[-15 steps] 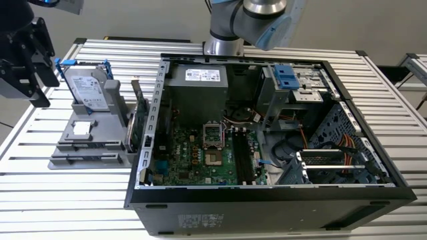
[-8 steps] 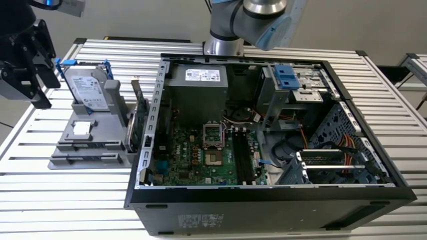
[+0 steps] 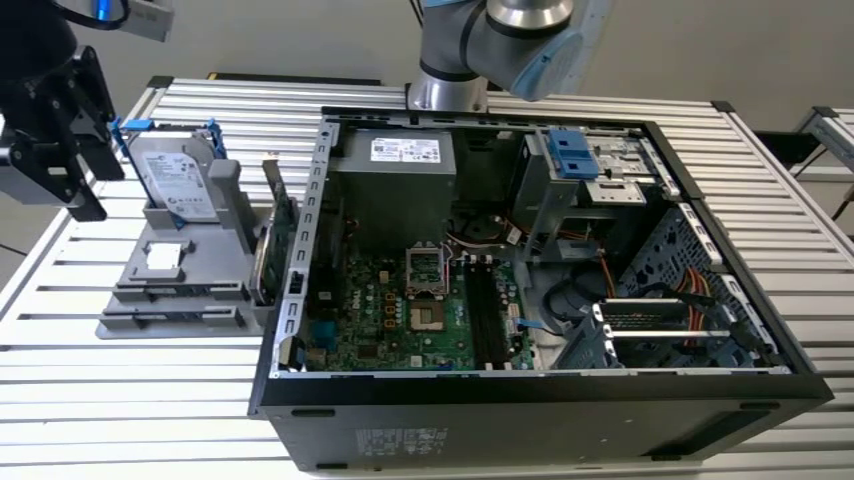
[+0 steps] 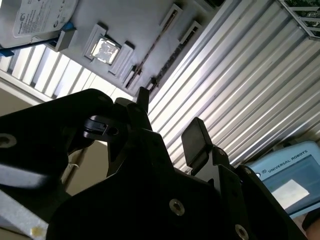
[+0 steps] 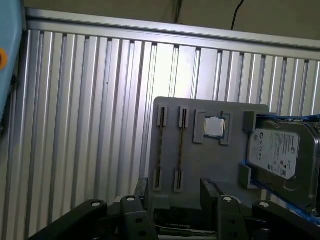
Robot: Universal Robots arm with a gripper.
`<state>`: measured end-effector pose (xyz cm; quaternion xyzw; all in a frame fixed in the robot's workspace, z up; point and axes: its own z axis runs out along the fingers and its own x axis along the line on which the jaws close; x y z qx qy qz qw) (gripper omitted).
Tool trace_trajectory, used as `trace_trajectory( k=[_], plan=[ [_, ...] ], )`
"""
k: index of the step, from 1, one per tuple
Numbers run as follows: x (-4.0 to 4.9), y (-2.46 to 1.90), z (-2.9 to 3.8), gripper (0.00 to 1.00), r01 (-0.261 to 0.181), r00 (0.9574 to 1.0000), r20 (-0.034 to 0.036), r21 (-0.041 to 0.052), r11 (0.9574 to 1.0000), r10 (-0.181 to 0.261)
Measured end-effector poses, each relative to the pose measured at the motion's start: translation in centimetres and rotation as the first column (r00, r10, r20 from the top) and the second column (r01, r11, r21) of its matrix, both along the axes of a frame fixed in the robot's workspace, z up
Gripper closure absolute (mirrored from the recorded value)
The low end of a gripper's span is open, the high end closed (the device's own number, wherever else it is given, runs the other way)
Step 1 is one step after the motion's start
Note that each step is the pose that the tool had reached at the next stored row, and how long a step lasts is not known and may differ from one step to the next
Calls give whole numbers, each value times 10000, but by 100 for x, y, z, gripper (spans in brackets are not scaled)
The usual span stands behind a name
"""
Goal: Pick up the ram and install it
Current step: 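Pick up the ram and move it above insertion slot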
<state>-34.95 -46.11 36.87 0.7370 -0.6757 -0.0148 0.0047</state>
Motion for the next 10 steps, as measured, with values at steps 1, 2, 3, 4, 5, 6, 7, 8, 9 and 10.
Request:
trace_trajectory(
  k=[1,2,3,4,5,6,7,8,9,10],
  plan=[
    [0,1,-6,0,0,10000,0,0,10000,0],
    [0,2,-13,0,1,10000,0,0,10000,-1],
    [0,3,-19,0,1,10000,-1,-2,10000,-1],
    [0,6,-25,0,3,10000,-1,-4,10000,-3],
    [0,8,-31,0,4,10000,-1,-5,10000,-4],
    [0,9,-37,0,3,10000,-1,-6,10000,-3],
    [0,10,-43,0,4,10000,-1,-9,10000,-4],
    [0,12,-49,0,5,10000,-1,-11,10000,-5],
    [0,13,-55,0,6,10000,-1,-13,10000,-6],
    [0,14,-61,0,5,10000,-1,-14,10000,-5]
  ],
)
